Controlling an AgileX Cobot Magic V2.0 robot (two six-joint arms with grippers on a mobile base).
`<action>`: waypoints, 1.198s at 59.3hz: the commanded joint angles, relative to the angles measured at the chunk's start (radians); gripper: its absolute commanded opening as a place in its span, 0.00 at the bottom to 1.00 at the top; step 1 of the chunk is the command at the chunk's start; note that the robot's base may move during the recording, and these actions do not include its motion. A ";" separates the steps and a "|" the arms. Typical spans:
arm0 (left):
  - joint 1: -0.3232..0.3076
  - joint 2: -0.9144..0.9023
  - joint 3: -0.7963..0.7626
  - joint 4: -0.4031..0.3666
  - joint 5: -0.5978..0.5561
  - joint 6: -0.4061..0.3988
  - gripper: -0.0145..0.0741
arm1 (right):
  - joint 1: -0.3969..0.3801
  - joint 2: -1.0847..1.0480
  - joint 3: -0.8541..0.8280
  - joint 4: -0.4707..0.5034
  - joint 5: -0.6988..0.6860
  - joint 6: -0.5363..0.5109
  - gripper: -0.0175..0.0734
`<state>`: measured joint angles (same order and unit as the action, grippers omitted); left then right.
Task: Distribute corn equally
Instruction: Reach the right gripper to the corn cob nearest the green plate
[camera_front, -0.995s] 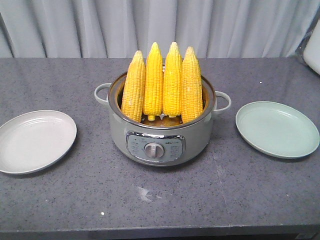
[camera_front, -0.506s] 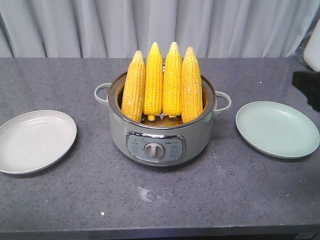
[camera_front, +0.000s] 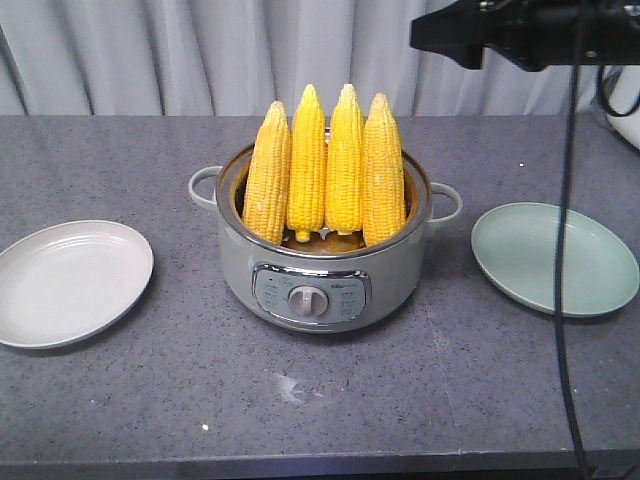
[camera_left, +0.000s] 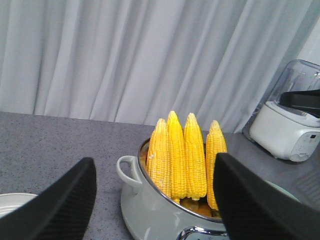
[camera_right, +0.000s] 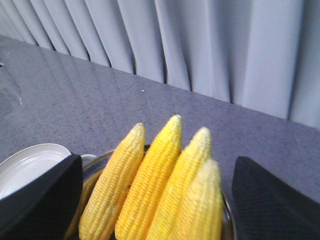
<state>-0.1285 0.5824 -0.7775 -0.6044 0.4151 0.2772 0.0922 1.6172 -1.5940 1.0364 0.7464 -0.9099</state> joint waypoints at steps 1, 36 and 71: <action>0.000 0.010 -0.034 -0.016 -0.052 0.000 0.71 | 0.063 0.022 -0.086 -0.010 -0.105 0.003 0.84; 0.000 0.010 -0.034 -0.016 -0.023 -0.001 0.71 | 0.119 0.227 -0.116 -0.156 -0.212 0.136 0.83; 0.000 0.010 -0.034 -0.016 -0.023 -0.001 0.71 | 0.119 0.204 -0.116 -0.305 -0.153 0.180 0.18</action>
<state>-0.1285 0.5824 -0.7775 -0.6035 0.4479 0.2772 0.2133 1.9003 -1.6757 0.7170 0.6311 -0.7142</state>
